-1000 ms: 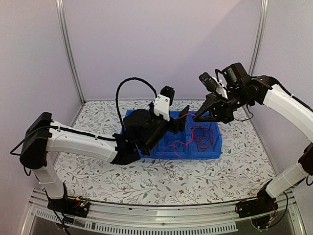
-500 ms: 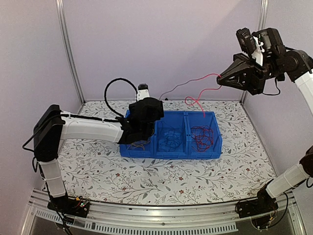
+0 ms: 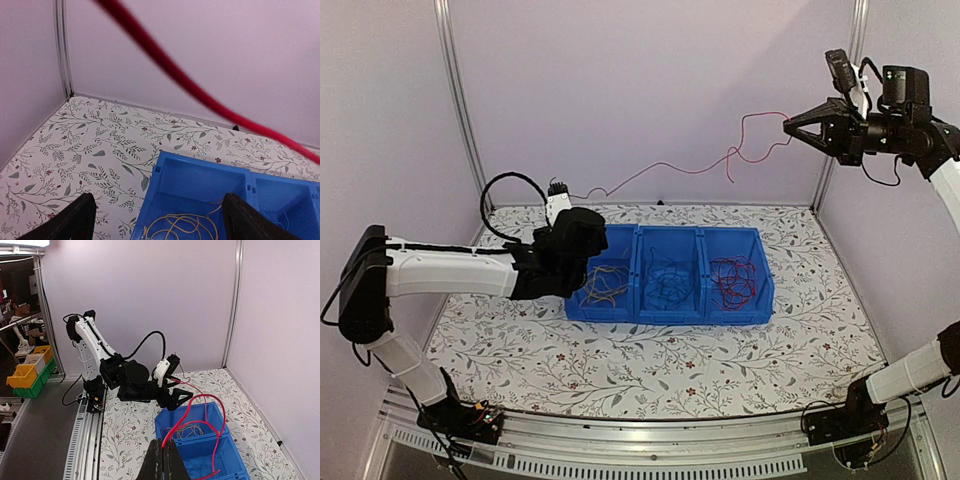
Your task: Untangle the cables
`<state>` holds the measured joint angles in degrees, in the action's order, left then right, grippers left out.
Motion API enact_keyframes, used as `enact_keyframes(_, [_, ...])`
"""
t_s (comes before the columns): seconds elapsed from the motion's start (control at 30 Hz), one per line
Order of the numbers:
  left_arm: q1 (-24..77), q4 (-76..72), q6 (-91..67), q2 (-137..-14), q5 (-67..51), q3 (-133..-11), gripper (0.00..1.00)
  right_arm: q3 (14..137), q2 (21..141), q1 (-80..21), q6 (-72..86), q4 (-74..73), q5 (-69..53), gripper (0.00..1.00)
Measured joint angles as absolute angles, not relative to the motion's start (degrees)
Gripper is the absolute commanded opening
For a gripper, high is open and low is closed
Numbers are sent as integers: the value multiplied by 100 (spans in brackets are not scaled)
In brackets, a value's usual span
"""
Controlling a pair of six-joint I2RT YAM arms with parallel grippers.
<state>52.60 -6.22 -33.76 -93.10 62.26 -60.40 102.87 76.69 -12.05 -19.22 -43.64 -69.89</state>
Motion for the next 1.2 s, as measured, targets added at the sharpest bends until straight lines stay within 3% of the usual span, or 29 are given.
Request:
enact_keyframes(0.23, [5321,-495,-3603,-8774,5933,-5365,90,9754,7474,-829,-1334,-3459,-6602,0])
enact_keyframes(0.5, [5636,-926,-2689,-8538,5277,-4635,85,9581,7400,-602,-1009,-2919,-5808,0])
enact_keyframes(0.83, [5596,-1041,-3164,-6514,4672,-2480,83,9520,7284,-432,-919,-2687,-5400,0])
enact_keyframes(1.2, [5596,-1061,-3476,-5616,4434,-1879,82,8989,7266,-432,-1087,-2589,-4982,0])
